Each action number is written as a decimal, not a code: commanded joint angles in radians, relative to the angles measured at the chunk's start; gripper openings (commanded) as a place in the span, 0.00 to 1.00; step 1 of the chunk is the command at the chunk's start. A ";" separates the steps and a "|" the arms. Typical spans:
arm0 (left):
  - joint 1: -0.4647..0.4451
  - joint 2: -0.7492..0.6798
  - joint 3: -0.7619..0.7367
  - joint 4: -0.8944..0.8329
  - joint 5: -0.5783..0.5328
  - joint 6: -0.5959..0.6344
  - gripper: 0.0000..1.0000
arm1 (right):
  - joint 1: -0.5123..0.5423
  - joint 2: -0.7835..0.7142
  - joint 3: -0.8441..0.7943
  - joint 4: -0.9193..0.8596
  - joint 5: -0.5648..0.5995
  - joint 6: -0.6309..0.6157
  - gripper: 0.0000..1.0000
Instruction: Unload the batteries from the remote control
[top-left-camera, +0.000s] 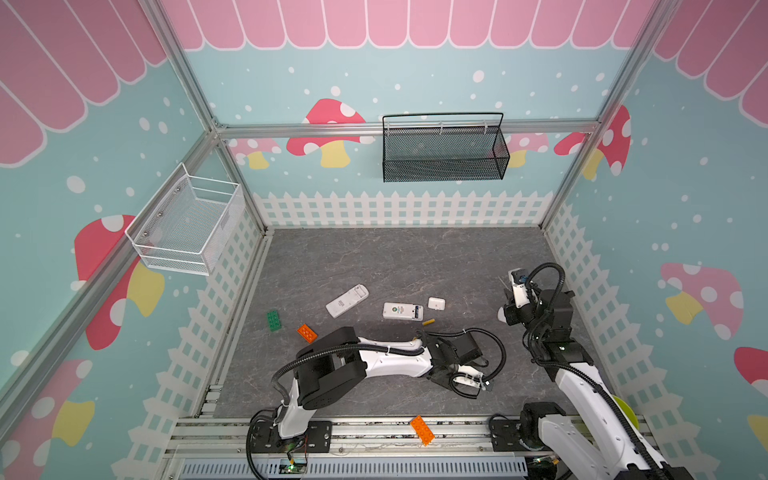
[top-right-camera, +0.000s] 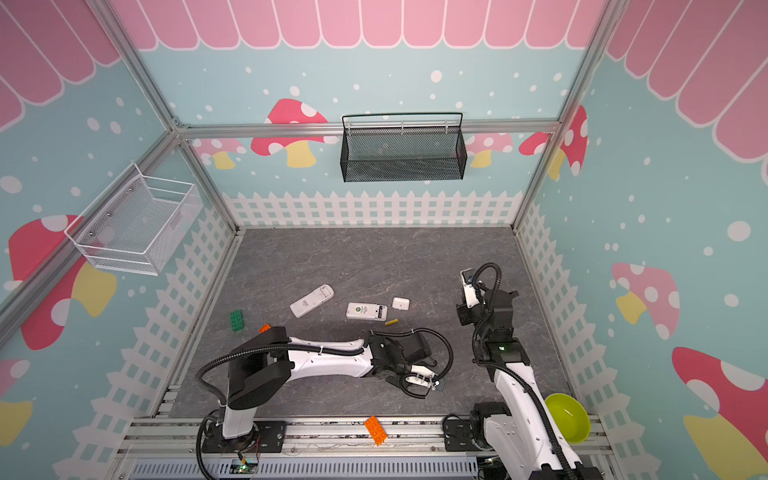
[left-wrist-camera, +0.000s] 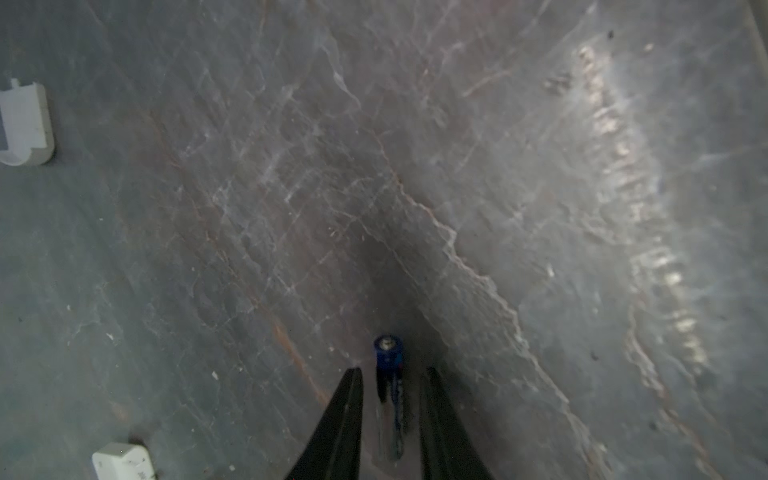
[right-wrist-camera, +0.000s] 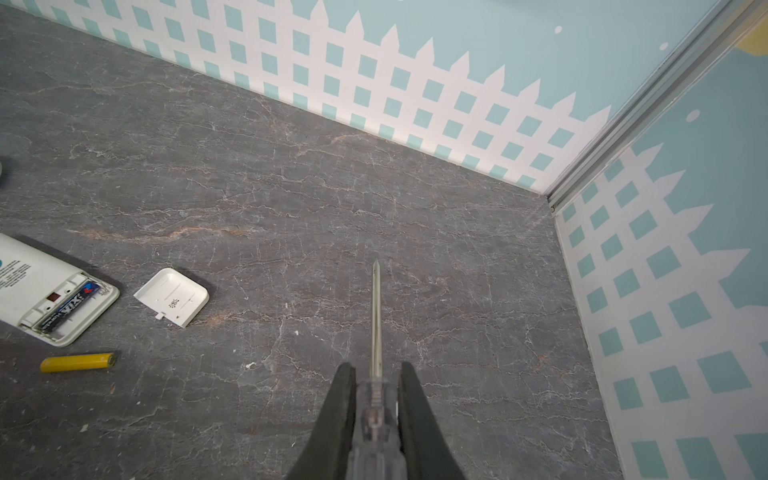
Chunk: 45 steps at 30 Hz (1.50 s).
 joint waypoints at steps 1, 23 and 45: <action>0.029 -0.054 0.026 -0.045 0.012 -0.017 0.37 | -0.007 -0.002 0.001 0.019 -0.053 0.010 0.00; 0.523 -0.204 0.076 -0.206 0.320 0.005 0.81 | 0.115 0.430 0.327 -0.246 -0.544 0.571 0.00; 0.594 0.106 0.300 -0.330 0.408 0.155 0.85 | 0.263 0.701 0.308 -0.094 -0.589 0.696 0.00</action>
